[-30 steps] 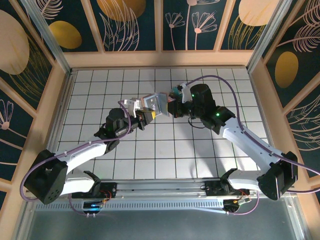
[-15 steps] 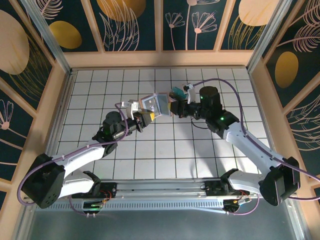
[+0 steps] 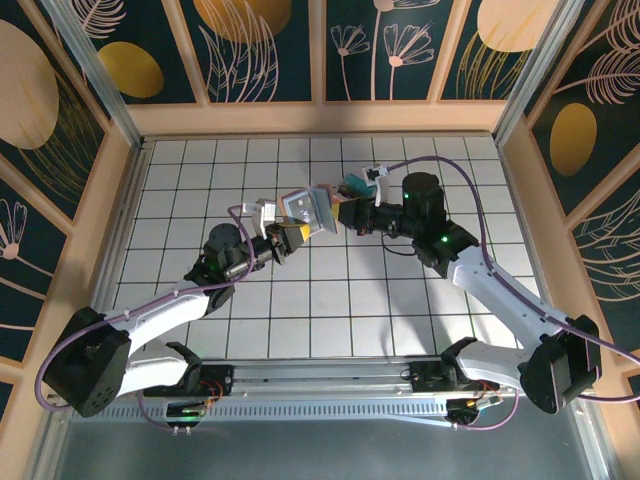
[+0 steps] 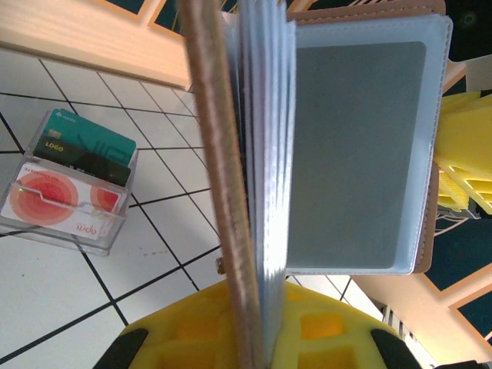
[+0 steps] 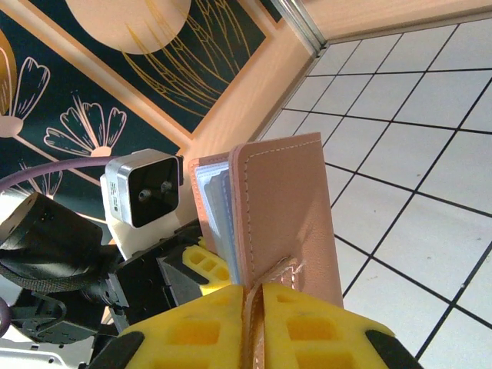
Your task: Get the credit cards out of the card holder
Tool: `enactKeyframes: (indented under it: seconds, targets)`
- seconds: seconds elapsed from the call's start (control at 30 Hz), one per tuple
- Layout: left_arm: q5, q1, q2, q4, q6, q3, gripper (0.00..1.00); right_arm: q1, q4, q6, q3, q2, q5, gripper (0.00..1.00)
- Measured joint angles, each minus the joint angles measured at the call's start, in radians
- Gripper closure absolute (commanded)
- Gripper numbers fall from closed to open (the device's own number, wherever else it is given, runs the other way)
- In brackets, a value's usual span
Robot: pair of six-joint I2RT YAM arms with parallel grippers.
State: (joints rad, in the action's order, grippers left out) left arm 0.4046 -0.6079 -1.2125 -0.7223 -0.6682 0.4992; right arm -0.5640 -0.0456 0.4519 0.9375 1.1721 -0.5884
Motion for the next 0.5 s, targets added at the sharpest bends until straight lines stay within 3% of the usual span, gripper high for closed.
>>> enactKeyframes:
  seconds: [0.5]
  targets:
    - [0.019,0.001,-0.007,-0.015,-0.014,0.0,1.0,-0.054,0.079,-0.05,0.038,0.039,0.138,0.69]
